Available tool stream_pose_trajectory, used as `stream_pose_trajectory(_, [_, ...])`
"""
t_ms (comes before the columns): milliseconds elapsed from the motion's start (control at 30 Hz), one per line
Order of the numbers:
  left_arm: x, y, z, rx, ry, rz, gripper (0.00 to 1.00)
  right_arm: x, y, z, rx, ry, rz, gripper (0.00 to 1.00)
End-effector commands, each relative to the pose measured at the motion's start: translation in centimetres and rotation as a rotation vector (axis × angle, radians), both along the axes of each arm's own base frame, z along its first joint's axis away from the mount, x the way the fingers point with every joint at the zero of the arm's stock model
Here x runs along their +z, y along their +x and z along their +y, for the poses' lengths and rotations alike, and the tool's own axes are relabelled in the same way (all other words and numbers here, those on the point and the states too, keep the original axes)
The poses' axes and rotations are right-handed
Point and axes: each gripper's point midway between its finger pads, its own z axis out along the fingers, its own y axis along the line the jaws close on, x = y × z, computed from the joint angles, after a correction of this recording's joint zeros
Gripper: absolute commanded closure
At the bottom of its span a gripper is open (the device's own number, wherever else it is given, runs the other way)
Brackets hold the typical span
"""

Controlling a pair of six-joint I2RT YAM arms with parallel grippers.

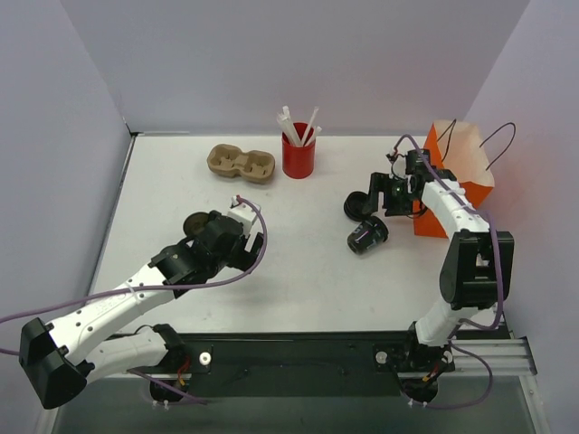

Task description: Pack the takeout coffee

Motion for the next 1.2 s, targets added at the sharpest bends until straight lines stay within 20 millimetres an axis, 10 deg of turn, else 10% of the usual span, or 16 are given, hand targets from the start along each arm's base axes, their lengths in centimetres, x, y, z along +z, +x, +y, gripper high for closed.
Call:
stream_pose_trajectory(0, [0.4,0.1,0.1,0.004,0.008,-0.017,0.04,-0.6,0.2,1.0,0.115,0.040,0.050,0.31])
stream_pose_trajectory(1167, [0.4,-0.1,-0.2,-0.007,0.002,-0.015,0.04,-3.2,-8.5,-1.2,-0.041,0.100,0.290,0.50])
